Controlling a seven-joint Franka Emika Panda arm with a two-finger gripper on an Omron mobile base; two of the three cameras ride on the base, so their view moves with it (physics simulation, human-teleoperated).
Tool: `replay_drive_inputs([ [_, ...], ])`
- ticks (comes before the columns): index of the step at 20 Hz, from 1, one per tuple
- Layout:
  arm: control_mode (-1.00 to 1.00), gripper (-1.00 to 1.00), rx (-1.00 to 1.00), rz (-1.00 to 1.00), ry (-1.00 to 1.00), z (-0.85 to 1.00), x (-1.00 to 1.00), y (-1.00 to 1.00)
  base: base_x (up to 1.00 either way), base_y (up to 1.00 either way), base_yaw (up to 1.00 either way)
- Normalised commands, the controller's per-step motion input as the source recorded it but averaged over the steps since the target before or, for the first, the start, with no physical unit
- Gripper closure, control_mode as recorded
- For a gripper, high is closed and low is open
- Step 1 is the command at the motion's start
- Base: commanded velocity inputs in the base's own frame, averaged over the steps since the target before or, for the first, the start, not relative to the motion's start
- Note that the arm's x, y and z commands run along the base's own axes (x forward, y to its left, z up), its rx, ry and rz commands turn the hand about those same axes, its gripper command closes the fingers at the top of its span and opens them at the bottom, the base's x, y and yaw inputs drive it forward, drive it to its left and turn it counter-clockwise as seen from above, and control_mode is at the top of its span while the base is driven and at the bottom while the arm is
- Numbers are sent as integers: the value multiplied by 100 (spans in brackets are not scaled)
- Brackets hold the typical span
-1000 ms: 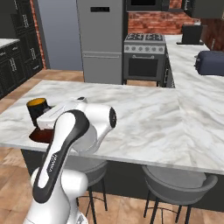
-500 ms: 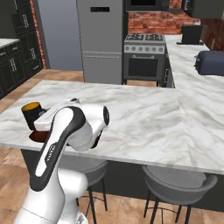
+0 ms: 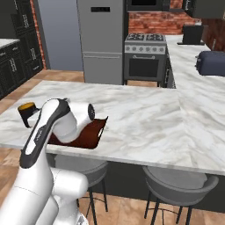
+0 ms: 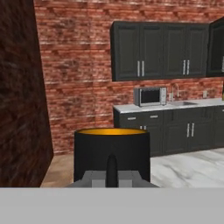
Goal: There is a tray on the dining counter. Grab the cup, mug, and pitcher and place them on the tray. The pitcher may be placed next to the tray if it cannot fit the tray.
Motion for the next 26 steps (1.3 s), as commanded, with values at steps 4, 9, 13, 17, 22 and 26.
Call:
replay_drive_inputs([
  [4,-100,100,0,5,0,-44,44,-2,0,0,0],
  [9,-100,100,-5,4,0,-62,40,0,0,0,0],
  [13,-100,100,-5,0,0,-39,38,11,0,0,0],
  [17,-100,100,-7,0,0,-13,29,9,0,0,0],
  [22,-100,100,-3,0,0,-6,23,1,0,0,0],
  [26,-100,100,-4,0,0,-19,23,22,0,0,0],
])
